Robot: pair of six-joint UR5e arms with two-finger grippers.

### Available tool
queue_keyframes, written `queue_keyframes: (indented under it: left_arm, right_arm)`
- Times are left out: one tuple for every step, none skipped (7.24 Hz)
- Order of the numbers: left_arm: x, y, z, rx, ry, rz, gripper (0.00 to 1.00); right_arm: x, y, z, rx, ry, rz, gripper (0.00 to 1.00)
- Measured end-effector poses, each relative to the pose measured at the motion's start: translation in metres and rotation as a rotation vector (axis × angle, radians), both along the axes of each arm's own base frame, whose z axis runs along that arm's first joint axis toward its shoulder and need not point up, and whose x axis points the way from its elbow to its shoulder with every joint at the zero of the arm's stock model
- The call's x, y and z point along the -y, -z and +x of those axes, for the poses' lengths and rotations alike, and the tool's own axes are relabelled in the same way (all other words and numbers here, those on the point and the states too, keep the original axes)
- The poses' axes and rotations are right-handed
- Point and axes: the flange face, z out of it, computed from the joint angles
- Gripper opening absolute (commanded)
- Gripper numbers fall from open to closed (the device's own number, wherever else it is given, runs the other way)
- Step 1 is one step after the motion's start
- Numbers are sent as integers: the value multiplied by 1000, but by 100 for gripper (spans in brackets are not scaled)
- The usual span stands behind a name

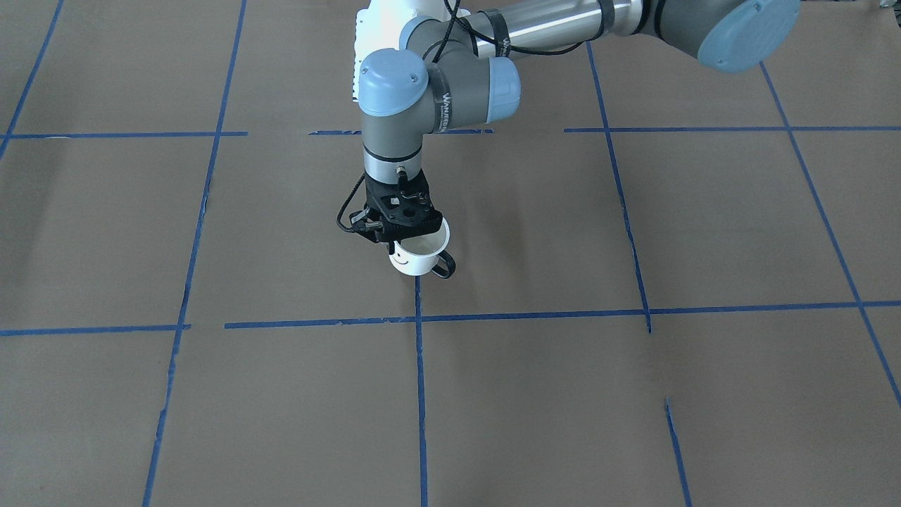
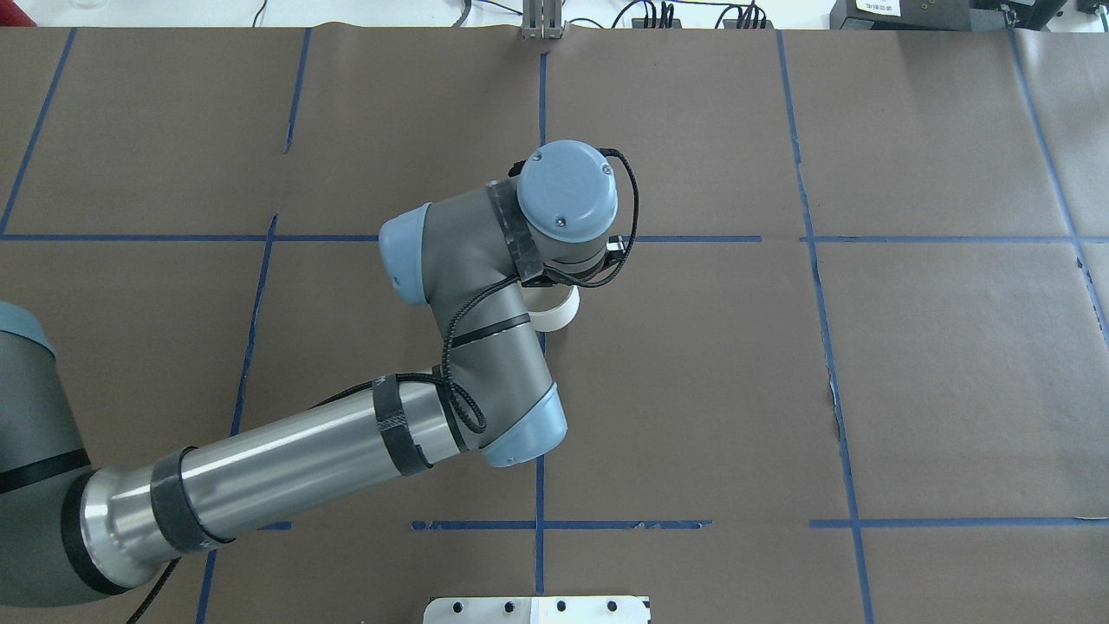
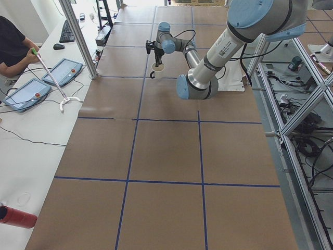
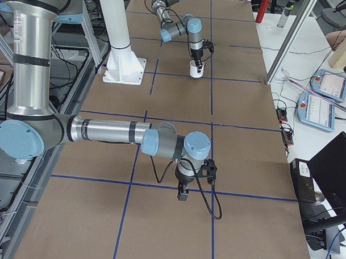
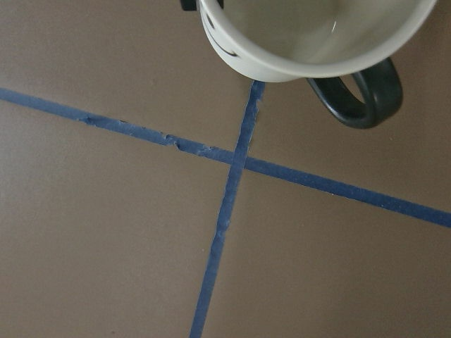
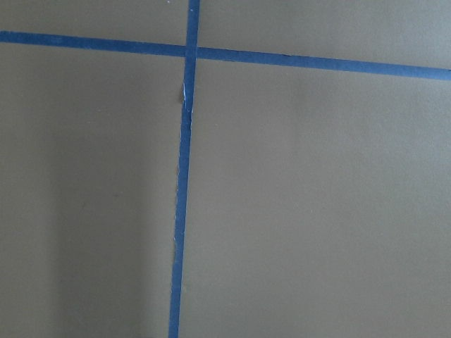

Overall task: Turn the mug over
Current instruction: 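Lift the mug with the left gripper and carry it toward the table center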

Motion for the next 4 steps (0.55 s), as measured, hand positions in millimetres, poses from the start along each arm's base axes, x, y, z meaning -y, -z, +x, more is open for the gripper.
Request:
queue_keyframes:
  left_arm:
    - [0, 5, 7, 50, -1, -22, 0]
    - [-1, 5, 12, 83, -1, -33, 0]
    - [-3, 2, 15, 104, -1, -36, 0]
    - [-6, -3, 19, 114, -3, -38, 0]
  right_arm:
    - [0, 0, 0, 0, 0, 0, 100]
    - [0, 0, 0, 0, 0, 0, 100]
    - [0, 0, 0, 0, 0, 0, 100]
    - [0, 0, 0, 0, 0, 0, 100]
